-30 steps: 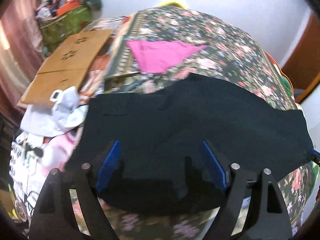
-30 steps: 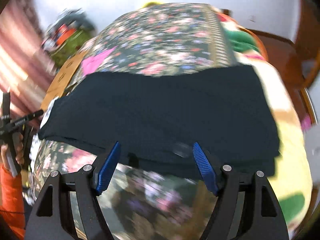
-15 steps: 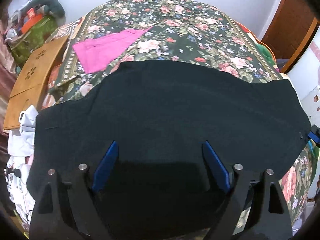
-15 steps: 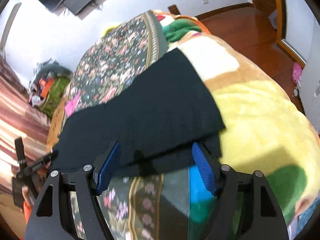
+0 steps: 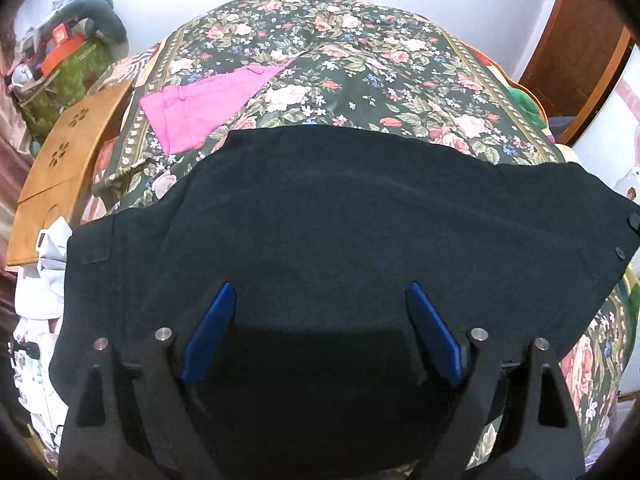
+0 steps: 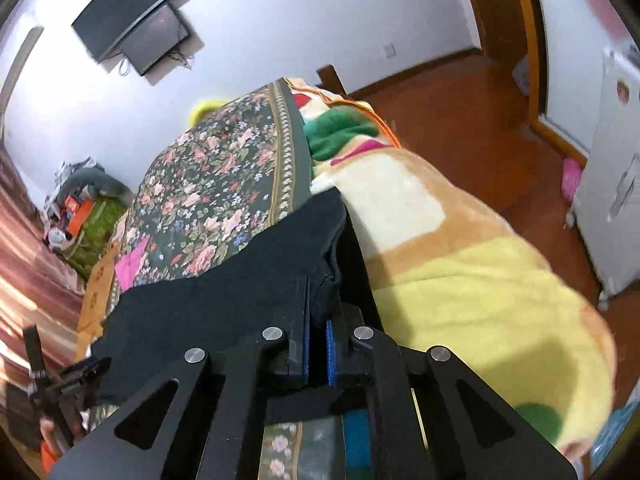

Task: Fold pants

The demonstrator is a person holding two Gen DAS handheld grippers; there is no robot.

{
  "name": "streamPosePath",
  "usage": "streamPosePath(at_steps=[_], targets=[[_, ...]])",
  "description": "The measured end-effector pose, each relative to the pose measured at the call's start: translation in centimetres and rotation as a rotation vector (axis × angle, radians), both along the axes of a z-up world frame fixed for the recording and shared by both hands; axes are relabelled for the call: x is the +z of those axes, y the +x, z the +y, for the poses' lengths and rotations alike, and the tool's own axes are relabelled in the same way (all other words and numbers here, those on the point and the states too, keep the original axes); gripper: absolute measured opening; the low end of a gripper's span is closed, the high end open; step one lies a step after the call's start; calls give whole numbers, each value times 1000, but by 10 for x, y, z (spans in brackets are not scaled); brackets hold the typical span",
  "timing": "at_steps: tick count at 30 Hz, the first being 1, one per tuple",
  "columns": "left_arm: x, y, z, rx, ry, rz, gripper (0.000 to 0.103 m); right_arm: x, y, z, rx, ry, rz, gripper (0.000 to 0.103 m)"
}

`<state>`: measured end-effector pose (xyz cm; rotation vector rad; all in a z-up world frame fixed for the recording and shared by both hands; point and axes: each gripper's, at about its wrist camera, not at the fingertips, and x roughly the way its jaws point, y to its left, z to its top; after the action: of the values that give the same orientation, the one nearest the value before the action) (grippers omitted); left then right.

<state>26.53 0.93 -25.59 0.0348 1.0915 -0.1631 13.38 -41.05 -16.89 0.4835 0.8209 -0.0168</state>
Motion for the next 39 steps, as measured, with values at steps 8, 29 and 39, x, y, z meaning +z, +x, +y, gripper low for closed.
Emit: streamPosePath(at_steps=[8, 29, 39], targets=[[1, -6, 2, -17, -16, -10, 89, -18, -14, 0, -44, -26, 115, 11], [2, -9, 3, -2, -14, -7, 93, -46, -17, 4, -98, 151, 119, 54], [28, 9, -14, -35, 0, -26, 93, -31, -4, -4, -21, -8, 21, 10]])
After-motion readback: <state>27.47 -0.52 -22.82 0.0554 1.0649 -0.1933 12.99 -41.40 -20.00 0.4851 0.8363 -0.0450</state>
